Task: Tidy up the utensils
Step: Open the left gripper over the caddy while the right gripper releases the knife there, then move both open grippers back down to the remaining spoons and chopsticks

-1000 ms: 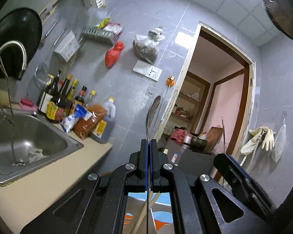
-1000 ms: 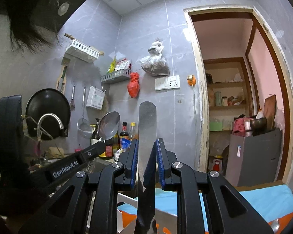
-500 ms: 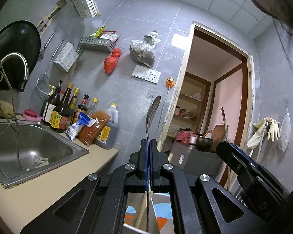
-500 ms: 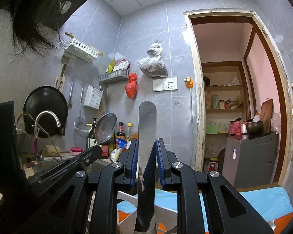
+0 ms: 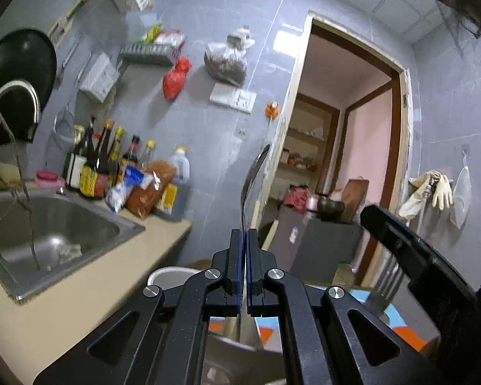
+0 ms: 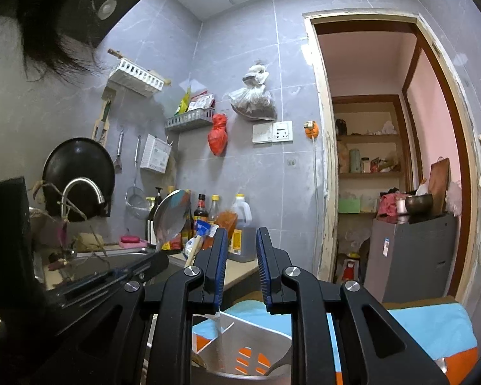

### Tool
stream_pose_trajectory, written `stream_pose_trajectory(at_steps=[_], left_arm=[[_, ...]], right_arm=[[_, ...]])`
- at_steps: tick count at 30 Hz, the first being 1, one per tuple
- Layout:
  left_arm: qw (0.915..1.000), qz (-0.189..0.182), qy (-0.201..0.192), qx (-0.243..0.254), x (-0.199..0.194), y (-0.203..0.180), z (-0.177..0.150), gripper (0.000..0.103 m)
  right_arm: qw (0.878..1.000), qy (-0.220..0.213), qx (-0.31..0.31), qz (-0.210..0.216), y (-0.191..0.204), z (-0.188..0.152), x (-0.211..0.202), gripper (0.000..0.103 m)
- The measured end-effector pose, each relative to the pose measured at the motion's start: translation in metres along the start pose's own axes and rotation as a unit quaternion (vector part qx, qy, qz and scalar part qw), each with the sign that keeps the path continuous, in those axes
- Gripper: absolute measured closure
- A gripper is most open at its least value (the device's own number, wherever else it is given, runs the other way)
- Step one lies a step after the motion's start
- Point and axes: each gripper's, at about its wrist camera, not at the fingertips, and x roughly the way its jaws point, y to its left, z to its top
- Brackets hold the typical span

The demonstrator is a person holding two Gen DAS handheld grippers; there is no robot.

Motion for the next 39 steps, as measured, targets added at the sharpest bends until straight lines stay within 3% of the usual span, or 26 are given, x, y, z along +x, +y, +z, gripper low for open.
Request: stream_pose_trajectory(at_steps=[3, 6, 8, 10, 14, 16, 17, 18, 22, 24, 25, 33, 39], left_arm=[[0.9995, -0.004, 0.028, -0.014, -0.005, 0.001, 0.001, 0.102], [0.9977, -0.004, 0.061, -0.029, -0.009, 0.003, 0.002, 0.101], [0.9963, -0.002, 0.077, -0.039, -0.013, 0.003, 0.004, 0.095], [0.9952, 0.001, 0.085, -0.047, -0.017, 0.001, 0.009, 0.076], [0.9953, -0.002, 0.088, -0.042, -0.030, -0.010, 0.024, 0.073], [0.9949, -0.005, 0.093, -0.038, -0.036, -0.018, 0.033, 0.061], [0.9949, -0.005, 0.095, -0.036, -0.038, -0.021, 0.037, 0.057], [0.9948, -0.006, 0.096, -0.034, -0.041, -0.026, 0.041, 0.048], [0.9951, -0.005, 0.098, -0.015, -0.051, -0.050, 0.060, 0.018], [0.9951, -0.007, 0.098, 0.001, -0.055, -0.068, 0.069, 0.010], [0.9952, -0.008, 0.097, 0.009, -0.056, -0.076, 0.071, 0.007], [0.9921, -0.058, 0.088, 0.069, -0.056, -0.139, 0.074, 0.006], [0.9843, -0.096, 0.120, 0.086, -0.041, -0.182, 0.047, 0.006]], right_arm=[[1.000, 0.004, 0.012, 0.001, -0.004, 0.007, -0.005, 0.077], [1.000, 0.012, 0.024, -0.004, -0.010, 0.015, -0.011, 0.075], [0.999, 0.018, 0.033, -0.009, -0.016, 0.020, -0.016, 0.073], [0.999, 0.024, 0.044, -0.014, -0.022, 0.025, -0.022, 0.069], [0.996, 0.035, 0.072, -0.024, -0.038, 0.039, -0.036, 0.048], [0.995, 0.038, 0.082, -0.029, -0.047, 0.050, -0.046, 0.042], [0.995, 0.040, 0.084, -0.032, -0.051, 0.055, -0.051, 0.033], [0.995, 0.042, 0.087, -0.033, -0.056, 0.060, -0.056, 0.026], [0.992, 0.056, 0.101, -0.043, -0.076, 0.080, -0.075, 0.013], [0.990, 0.069, 0.109, -0.050, -0.088, 0.088, -0.083, 0.000], [0.989, 0.075, 0.112, -0.057, -0.094, 0.092, -0.088, 0.000], [0.985, 0.098, 0.114, -0.083, -0.140, 0.111, -0.136, 0.000], [0.982, 0.127, 0.095, -0.104, -0.167, 0.107, -0.162, 0.000]])
